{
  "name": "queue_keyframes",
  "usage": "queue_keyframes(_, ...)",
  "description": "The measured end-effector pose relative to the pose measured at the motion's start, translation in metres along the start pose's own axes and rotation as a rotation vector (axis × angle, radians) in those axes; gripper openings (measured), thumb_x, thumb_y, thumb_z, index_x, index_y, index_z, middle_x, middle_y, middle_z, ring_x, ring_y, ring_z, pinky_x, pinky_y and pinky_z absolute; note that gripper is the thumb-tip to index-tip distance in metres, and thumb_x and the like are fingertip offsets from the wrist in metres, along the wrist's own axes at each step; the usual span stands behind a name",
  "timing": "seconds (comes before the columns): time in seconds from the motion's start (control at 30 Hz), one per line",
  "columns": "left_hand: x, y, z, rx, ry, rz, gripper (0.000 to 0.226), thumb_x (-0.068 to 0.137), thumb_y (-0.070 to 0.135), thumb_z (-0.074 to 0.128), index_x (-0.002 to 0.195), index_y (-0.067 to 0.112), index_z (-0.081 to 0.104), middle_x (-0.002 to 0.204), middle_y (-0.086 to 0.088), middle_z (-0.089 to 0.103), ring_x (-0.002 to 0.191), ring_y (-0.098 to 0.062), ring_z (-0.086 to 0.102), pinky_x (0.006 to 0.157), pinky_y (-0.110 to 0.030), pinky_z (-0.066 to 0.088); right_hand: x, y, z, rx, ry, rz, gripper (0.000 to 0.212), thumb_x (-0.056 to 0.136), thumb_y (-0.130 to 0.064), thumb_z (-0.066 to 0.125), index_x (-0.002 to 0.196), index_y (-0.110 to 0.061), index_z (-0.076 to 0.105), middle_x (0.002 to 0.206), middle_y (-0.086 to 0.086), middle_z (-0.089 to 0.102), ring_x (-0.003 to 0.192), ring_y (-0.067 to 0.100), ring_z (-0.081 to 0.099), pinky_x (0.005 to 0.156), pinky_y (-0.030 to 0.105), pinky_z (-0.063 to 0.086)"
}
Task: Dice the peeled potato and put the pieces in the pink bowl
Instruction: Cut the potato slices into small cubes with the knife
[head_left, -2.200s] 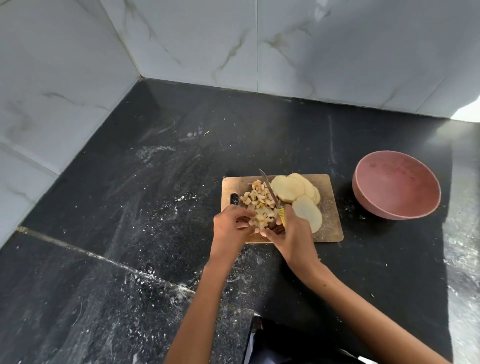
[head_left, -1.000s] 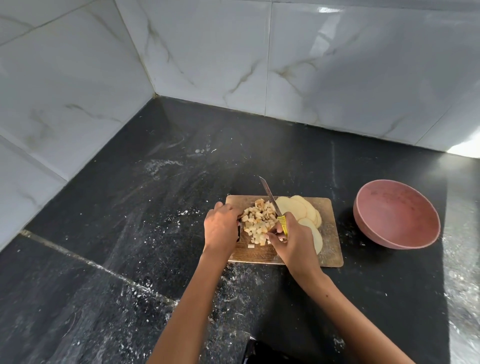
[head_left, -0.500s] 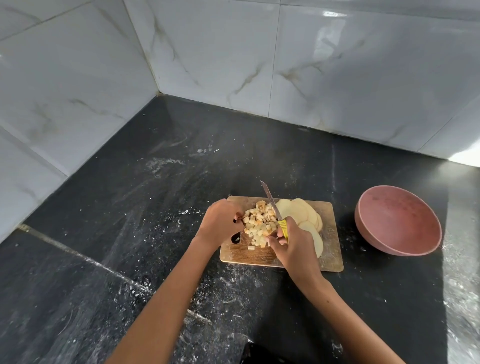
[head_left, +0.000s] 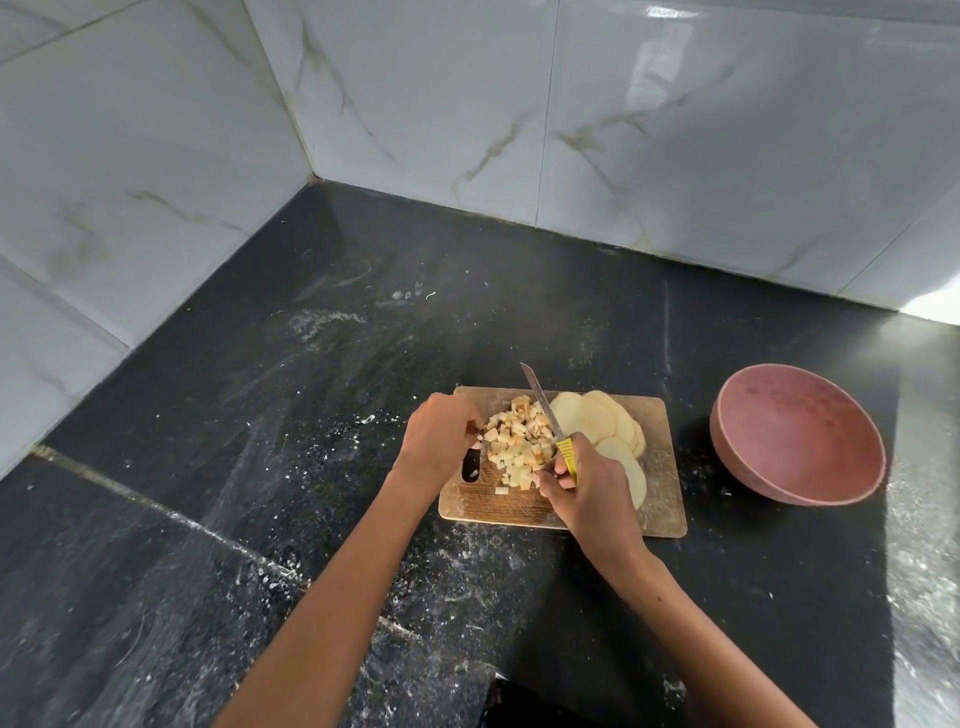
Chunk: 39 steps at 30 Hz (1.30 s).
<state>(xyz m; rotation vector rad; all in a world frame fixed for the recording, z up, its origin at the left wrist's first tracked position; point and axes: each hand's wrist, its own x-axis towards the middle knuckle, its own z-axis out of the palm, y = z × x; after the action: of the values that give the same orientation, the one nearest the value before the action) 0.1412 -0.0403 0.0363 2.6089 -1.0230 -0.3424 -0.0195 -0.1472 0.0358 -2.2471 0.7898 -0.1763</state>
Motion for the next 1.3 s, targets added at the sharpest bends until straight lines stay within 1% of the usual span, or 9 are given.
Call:
queue_keyframes(0.1, -0.002, 0.006, 0.004, 0.096, 0.032, -0.005, 0.025, 0.083, -0.004, 0.059, 0.067, 0.016, 0.059, 0.068, 0.002, 0.051, 0.062, -0.017, 0.048, 0.065, -0.027, 0.048, 0.0, 0.001, 0.001, -0.013, 0.005, -0.005, 0.035, 0.087, -0.028, 0.069, 0.114, -0.012, 0.053, 0.097, -0.002, 0.067, 0.085, 0.01, 0.064, 0.074, 0.029, 0.056)
queue_keyframes(0.23, -0.001, 0.002, 0.008, 0.14, 0.003, 0.092, 0.021, 0.084, -0.008, 0.054, 0.074, 0.005, 0.067, 0.072, -0.007, 0.064, 0.069, -0.022, 0.061, 0.063, -0.034, 0.053, 0.0, 0.002, 0.001, -0.015, 0.006, -0.002, 0.039, 0.087, -0.029, 0.068, 0.118, -0.01, 0.053, 0.098, -0.001, 0.068, 0.087, 0.011, 0.065, 0.075, 0.03, 0.056)
queue_keyframes(0.4, -0.001, 0.003, 0.004, 0.117, -0.087, 0.128, 0.017, 0.092, 0.002, 0.047, 0.088, 0.001, 0.065, 0.09, -0.009, 0.062, 0.083, -0.025, 0.059, 0.069, -0.033, 0.045, 0.0, 0.002, 0.001, 0.005, -0.02, 0.018, 0.035, 0.088, -0.029, 0.068, 0.113, -0.011, 0.053, 0.093, -0.001, 0.068, 0.085, 0.012, 0.066, 0.073, 0.035, 0.058)
queue_keyframes(0.53, -0.001, 0.002, 0.001, 0.06, -0.136, 0.146, 0.018, 0.082, 0.009, 0.057, 0.066, 0.003, 0.055, 0.067, -0.01, 0.055, 0.062, -0.023, 0.051, 0.059, -0.035, 0.04, -0.001, -0.001, -0.003, -0.021, -0.014, 0.025, 0.028, 0.088, -0.031, 0.067, 0.107, -0.017, 0.051, 0.093, -0.006, 0.064, 0.085, 0.009, 0.063, 0.075, 0.03, 0.056)
queue_keyframes(0.7, -0.002, 0.0, 0.0, -0.255, 0.019, 0.067, 0.02, 0.074, 0.011, 0.063, 0.059, -0.002, 0.06, 0.053, -0.011, 0.056, 0.045, -0.018, 0.043, 0.048, -0.035, 0.041, 0.0, 0.002, -0.008, -0.027, 0.011, 0.038, 0.022, 0.089, -0.029, 0.066, 0.094, -0.02, 0.047, 0.085, -0.008, 0.061, 0.079, 0.008, 0.062, 0.069, 0.024, 0.052)
queue_keyframes(0.87, -0.002, 0.029, -0.013, -0.308, 0.031, 0.07, 0.017, 0.087, 0.006, 0.064, 0.1, 0.008, 0.075, 0.088, -0.007, 0.074, 0.073, -0.016, 0.068, 0.076, -0.025, 0.055, 0.003, 0.009, -0.008, -0.041, 0.035, 0.05, 0.024, 0.088, -0.029, 0.066, 0.088, -0.02, 0.044, 0.078, -0.002, 0.065, 0.072, 0.013, 0.065, 0.068, 0.037, 0.055)
queue_keyframes(1.0, -0.009, 0.04, -0.007, -0.265, 0.051, 0.115, 0.015, 0.091, 0.015, 0.064, 0.1, 0.012, 0.076, 0.109, 0.003, 0.072, 0.081, -0.011, 0.068, 0.079, -0.029, 0.054, 0.004, 0.015, -0.011, -0.004, -0.006, 0.098, 0.023, 0.091, -0.04, 0.059, 0.089, -0.023, 0.044, 0.074, -0.002, 0.063, 0.065, 0.017, 0.065, 0.065, 0.045, 0.056)
queue_keyframes(1.1, -0.017, 0.048, -0.004, -0.242, 0.128, 0.114, 0.015, 0.091, 0.026, 0.065, 0.1, 0.021, 0.076, 0.107, 0.01, 0.07, 0.081, -0.001, 0.055, 0.078, -0.027, 0.047, 0.0, 0.013, -0.019, -0.02, -0.018, 0.09, 0.029, 0.095, -0.049, 0.044, 0.088, -0.021, 0.046, 0.074, -0.002, 0.064, 0.068, 0.015, 0.062, 0.068, 0.042, 0.054)
queue_keyframes(1.3, -0.024, 0.053, 0.009, -0.047, 0.246, 0.14, 0.037, 0.09, 0.053, 0.055, 0.1, 0.024, 0.076, 0.11, 0.007, 0.066, 0.106, -0.014, 0.052, 0.096, -0.031, 0.027, -0.019, 0.025, -0.053, 0.023, -0.005, 0.111, 0.045, 0.095, -0.054, 0.028, 0.077, -0.019, 0.05, 0.069, 0.002, 0.061, 0.062, 0.015, 0.057, 0.06, 0.035, 0.048)
